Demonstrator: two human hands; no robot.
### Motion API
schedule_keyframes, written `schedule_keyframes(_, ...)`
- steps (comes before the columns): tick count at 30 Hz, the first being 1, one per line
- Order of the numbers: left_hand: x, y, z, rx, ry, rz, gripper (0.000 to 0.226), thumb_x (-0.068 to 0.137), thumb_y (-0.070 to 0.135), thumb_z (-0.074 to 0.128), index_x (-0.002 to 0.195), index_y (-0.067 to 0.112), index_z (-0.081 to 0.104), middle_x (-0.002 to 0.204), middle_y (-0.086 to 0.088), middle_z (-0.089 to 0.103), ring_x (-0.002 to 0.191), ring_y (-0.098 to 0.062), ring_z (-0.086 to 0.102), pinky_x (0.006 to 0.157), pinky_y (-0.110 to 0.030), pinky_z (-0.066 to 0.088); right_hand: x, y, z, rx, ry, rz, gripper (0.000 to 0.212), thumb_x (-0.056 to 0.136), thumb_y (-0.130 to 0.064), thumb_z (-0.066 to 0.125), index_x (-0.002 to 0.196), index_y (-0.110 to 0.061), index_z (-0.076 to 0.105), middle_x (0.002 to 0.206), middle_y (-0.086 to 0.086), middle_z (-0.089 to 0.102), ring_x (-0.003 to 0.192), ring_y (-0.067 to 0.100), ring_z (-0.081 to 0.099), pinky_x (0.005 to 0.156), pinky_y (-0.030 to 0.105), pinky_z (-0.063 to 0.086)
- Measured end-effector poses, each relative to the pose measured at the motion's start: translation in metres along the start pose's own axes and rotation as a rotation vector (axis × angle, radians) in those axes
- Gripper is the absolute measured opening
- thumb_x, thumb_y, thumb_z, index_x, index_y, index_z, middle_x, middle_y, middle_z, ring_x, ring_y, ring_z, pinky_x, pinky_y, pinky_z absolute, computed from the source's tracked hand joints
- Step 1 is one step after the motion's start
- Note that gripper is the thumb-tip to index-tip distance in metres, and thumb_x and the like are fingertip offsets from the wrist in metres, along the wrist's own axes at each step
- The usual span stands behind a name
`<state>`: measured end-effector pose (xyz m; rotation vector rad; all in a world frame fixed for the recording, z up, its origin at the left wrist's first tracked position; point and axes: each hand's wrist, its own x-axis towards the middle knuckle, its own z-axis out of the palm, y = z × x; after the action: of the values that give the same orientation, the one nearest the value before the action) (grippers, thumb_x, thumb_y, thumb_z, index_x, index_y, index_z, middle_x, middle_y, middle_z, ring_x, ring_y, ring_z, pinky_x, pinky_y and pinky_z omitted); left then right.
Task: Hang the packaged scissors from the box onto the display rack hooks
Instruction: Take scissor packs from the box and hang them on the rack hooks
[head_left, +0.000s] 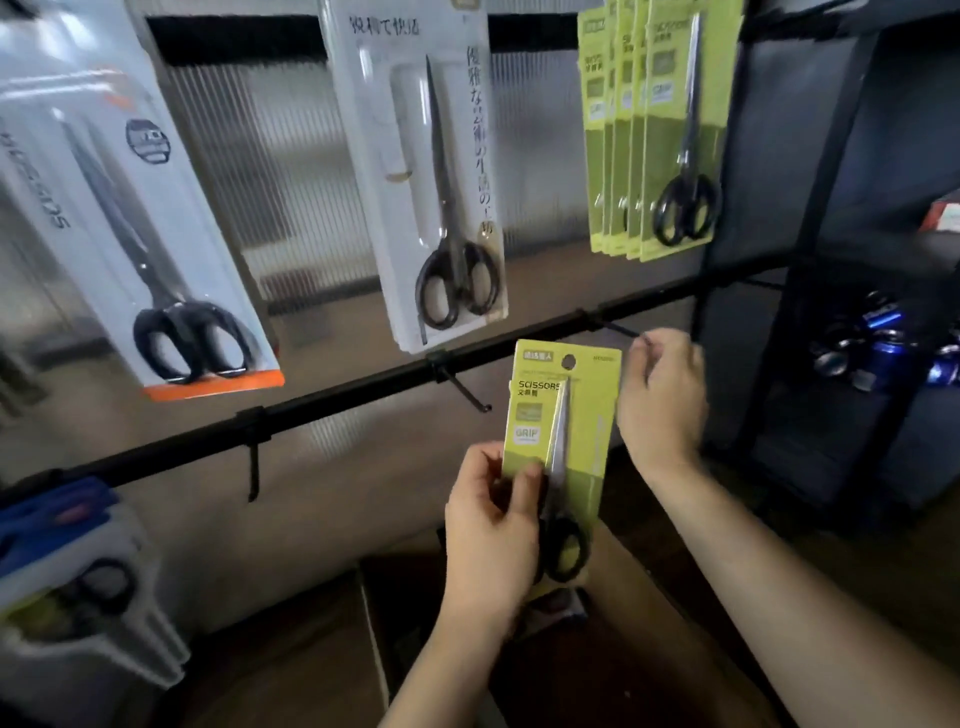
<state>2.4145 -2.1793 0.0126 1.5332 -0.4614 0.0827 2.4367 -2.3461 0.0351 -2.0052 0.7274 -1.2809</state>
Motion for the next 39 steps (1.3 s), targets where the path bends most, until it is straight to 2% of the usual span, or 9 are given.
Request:
schedule_keyframes(3,-0.015,-0.005,-0.018,-0.001,0.061,0.007,0.013,0.091,0.022,0.059,0.079,0.017,0.058,0.073,0.003,0.063,0.069,-0.006,0.056,0.064,-0.020,0.046,-0.040,0.013,0.012,-0.099,-0.176,0.040,0.021,0.095,-0.009,0.045,0.115,-0.008,0.053,0.119,0.013,0.052,0.103,0.034,0.055,0.071,0.029,0.034)
schedule_keyframes(5,-0.024,-0.009,-0.032,0.019,0.148,0.045,0.018,0.091,0.028,0.058,0.077,0.017,0.056,0.069,0.002,0.059,0.065,-0.007,0.051,0.061,-0.025,0.044,-0.063,0.018,0.018,-0.180,-0.292,-0.032,0.019,0.093,-0.011,0.051,0.112,-0.009,0.053,0.116,0.012,0.053,0.099,0.036,0.056,0.069,0.029,0.033)
schedule_keyframes(9,-0.033,-0.014,-0.058,0.162,0.387,0.141,0.017,0.093,0.037,0.053,0.082,0.024,0.050,0.070,0.014,0.057,0.060,-0.003,0.050,0.060,-0.029,0.045,-0.103,0.016,0.030,-0.238,-0.406,-0.211,0.013,0.091,-0.015,0.054,0.100,-0.008,0.060,0.099,0.012,0.060,0.083,0.035,0.060,0.062,0.028,0.033)
schedule_keyframes(13,-0.041,-0.019,-0.083,0.182,0.554,0.130,0.009,0.092,0.036,0.051,0.087,0.030,0.046,0.078,0.015,0.059,0.069,0.000,0.054,0.064,-0.022,0.047,-0.131,0.003,0.045,-0.288,-0.511,-0.298,0.008,0.088,-0.013,0.057,0.092,-0.008,0.062,0.087,0.010,0.061,0.077,0.033,0.059,0.060,0.027,0.031)
schedule_keyframes(16,-0.048,-0.021,-0.107,0.245,0.639,0.157,0.008,0.092,0.036,0.050,0.088,0.033,0.044,0.080,0.012,0.057,0.072,0.003,0.056,0.063,-0.012,0.043,-0.150,-0.006,0.062,-0.156,-0.591,-0.342,0.002,0.081,-0.002,0.063,0.082,-0.003,0.062,0.077,0.013,0.060,0.066,0.034,0.060,0.055,0.029,0.038)
schedule_keyframes(19,-0.053,-0.023,-0.130,0.243,0.714,0.142,0.010,0.092,0.037,0.051,0.088,0.034,0.043,0.081,0.013,0.055,0.072,0.005,0.055,0.063,-0.008,0.041,-0.165,-0.009,0.075,-0.156,-0.662,-0.358,0.005,0.085,-0.008,0.060,0.090,-0.006,0.061,0.086,0.012,0.059,0.071,0.031,0.059,0.057,0.032,0.043)
schedule_keyframes(24,-0.062,-0.034,-0.148,0.208,0.717,0.053,0.011,0.084,0.041,0.051,0.084,0.031,0.047,0.078,0.009,0.058,0.066,0.005,0.054,0.061,-0.011,0.044,-0.175,-0.012,0.075,-0.240,-0.708,-0.398,0.016,0.091,-0.020,0.054,0.104,-0.014,0.059,0.100,0.004,0.058,0.085,0.023,0.059,0.062,0.027,0.046)
schedule_keyframes(35,-0.055,-0.051,-0.152,0.265,0.701,0.007,0.012,0.091,0.028,0.057,0.083,0.030,0.048,0.078,0.010,0.059,0.067,0.008,0.056,0.059,-0.008,0.044,-0.174,0.002,0.069,-0.325,-0.757,-0.393,0.021,0.093,-0.022,0.051,0.112,-0.015,0.058,0.112,0.004,0.057,0.100,0.021,0.056,0.066,0.023,0.038)
schedule_keyframes(39,-0.043,-0.056,-0.159,0.317,0.717,-0.002,0.015,0.092,0.029,0.057,0.087,0.016,0.052,0.072,0.010,0.053,0.062,0.009,0.051,0.057,-0.007,0.040,-0.175,0.004,0.068,-0.336,-0.777,-0.398,0.022,0.093,-0.022,0.051,0.114,-0.015,0.057,0.114,0.004,0.056,0.096,0.020,0.057,0.066,0.022,0.037)
